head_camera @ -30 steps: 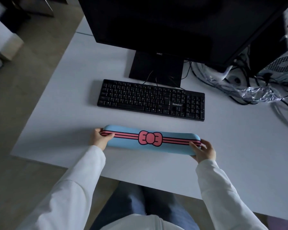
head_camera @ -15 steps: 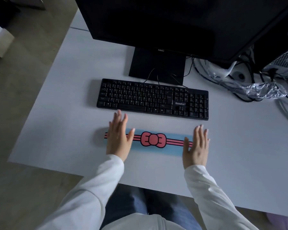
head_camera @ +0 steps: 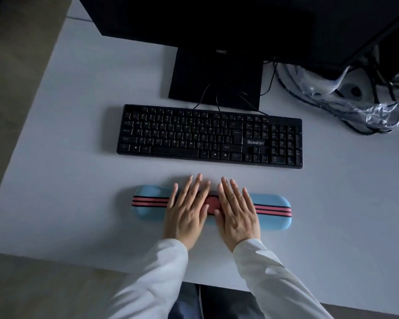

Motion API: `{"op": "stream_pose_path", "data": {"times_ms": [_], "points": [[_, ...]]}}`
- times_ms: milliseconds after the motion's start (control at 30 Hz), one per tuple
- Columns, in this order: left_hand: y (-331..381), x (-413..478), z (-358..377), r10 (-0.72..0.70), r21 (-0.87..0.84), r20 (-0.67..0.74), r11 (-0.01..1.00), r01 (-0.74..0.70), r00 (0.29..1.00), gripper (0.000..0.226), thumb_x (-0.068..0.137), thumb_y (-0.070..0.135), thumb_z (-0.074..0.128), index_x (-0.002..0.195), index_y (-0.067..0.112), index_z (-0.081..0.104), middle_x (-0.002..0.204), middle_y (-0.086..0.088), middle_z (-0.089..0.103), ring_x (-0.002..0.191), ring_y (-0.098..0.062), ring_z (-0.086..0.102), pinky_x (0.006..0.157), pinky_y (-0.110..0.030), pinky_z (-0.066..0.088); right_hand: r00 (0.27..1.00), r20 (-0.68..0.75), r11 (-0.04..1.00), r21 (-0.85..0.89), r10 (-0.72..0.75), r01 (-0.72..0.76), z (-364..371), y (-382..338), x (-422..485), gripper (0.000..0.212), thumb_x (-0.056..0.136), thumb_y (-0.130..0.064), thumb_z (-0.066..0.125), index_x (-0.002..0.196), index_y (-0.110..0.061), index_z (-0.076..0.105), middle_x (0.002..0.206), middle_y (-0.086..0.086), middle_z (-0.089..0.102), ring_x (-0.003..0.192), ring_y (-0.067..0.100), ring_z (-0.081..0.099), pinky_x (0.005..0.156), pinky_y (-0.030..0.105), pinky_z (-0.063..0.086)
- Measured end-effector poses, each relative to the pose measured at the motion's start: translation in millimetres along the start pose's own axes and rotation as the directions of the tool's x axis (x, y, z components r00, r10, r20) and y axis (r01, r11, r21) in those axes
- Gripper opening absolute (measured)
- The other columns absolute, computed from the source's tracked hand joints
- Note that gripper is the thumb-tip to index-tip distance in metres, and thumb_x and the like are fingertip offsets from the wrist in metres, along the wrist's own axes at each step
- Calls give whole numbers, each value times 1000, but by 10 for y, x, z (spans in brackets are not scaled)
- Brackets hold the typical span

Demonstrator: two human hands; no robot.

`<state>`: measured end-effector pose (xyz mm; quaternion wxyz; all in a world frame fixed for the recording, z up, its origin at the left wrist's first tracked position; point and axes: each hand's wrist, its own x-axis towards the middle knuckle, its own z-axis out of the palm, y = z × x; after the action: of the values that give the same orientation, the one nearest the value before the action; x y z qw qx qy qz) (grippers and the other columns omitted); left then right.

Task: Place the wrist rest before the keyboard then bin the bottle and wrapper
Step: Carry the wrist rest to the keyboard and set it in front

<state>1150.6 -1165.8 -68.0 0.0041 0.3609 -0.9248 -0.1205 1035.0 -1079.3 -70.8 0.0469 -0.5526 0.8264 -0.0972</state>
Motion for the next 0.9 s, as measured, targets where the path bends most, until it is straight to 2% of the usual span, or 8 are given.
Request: {"op": "stream_pose_path", "data": {"times_ms": [200, 300, 433, 533, 600, 733, 833, 900], "points": [[-452, -102, -130, -67, 48, 0, 997, 67, 998, 48, 96, 31, 18, 139, 24, 39, 146, -2, 44, 138, -15, 27, 118, -33, 4, 993, 19, 993, -11, 118, -118, -104, 403, -163, 53, 94, -34, 16, 139, -9, 31, 144, 2, 37, 146, 4, -7, 119, 28, 5], [-509, -111, -151, -79, 59, 8, 995, 78, 997, 48, 96, 31, 16, 137, 24, 40, 145, -3, 47, 137, -16, 28, 118, -34, 2, 985, 27, 985, -8, 172, -172, -129, 538, -224, 55, 95, -34, 17, 142, -9, 28, 149, 3, 33, 146, 3, -6, 120, 28, 4], [-506, -102, -140, -85, 29, -14, 996, 85, 996, 48, 96, 32, 15, 134, 25, 43, 142, -4, 52, 135, -16, 29, 118, -33, 1, 970, 20, 970, 13, 244, -244, -155, 700, -311, 57, 96, -35, 15, 149, -16, 8, 160, -8, -4, 147, 5, -6, 120, 27, 4], [-587, -110, -119, -155, 8, -53, 988, 155, 987, 45, 96, 32, 20, 133, 25, 45, 141, -7, 53, 134, -16, 31, 115, -39, 10, 914, 77, 915, 44, 398, -402, -227, 758, -393, 61, 96, -40, 12, 143, -3, 23, 153, 12, 29, 146, 11, 2, 118, 23, 3], [-726, -188, -126, -312, -73, -57, 949, 308, 948, 50, 91, 33, 23, 135, 22, 46, 146, -9, 45, 138, -20, 32, 114, -42, 13, 874, 130, 880, 22, 468, -475, -285, 784, -439, 67, 95, -43, 10, 138, 5, 31, 145, 21, 41, 140, 20, 17, 118, 22, -5], [-1005, -377, -217, -531, -157, -58, 841, 518, 845, 64, 86, 37, 17, 139, 10, 41, 154, -13, 31, 145, -28, 23, 112, -19, -20, 798, 111, 803, -14, 593, -595, -370, 838, -540, 79, 91, -47, -4, 138, 4, 35, 148, 17, 35, 140, 31, 27, 111, 17, -22], [-889, -459, -335, -646, -254, -128, 755, 604, 753, 58, 83, 26, 31, 130, -3, 48, 145, -27, 41, 140, -41, 30, 118, -43, 6, 799, 24, 799, 9, 600, -601, -492, 897, -721, 77, 88, -51, -11, 141, -3, 18, 150, 5, 15, 139, 27, 10, 112, 19, -21], [-634, -473, -403, -633, -327, -174, 760, 562, 755, 54, 82, 22, 35, 124, -8, 53, 137, -32, 47, 135, -45, 36, 113, -51, 21, 785, 26, 780, 93, 619, -618, -577, 968, -888, 84, 82, -59, -10, 145, -9, 13, 150, -2, 3, 139, 19, -3, 118, 24, -11]]}}
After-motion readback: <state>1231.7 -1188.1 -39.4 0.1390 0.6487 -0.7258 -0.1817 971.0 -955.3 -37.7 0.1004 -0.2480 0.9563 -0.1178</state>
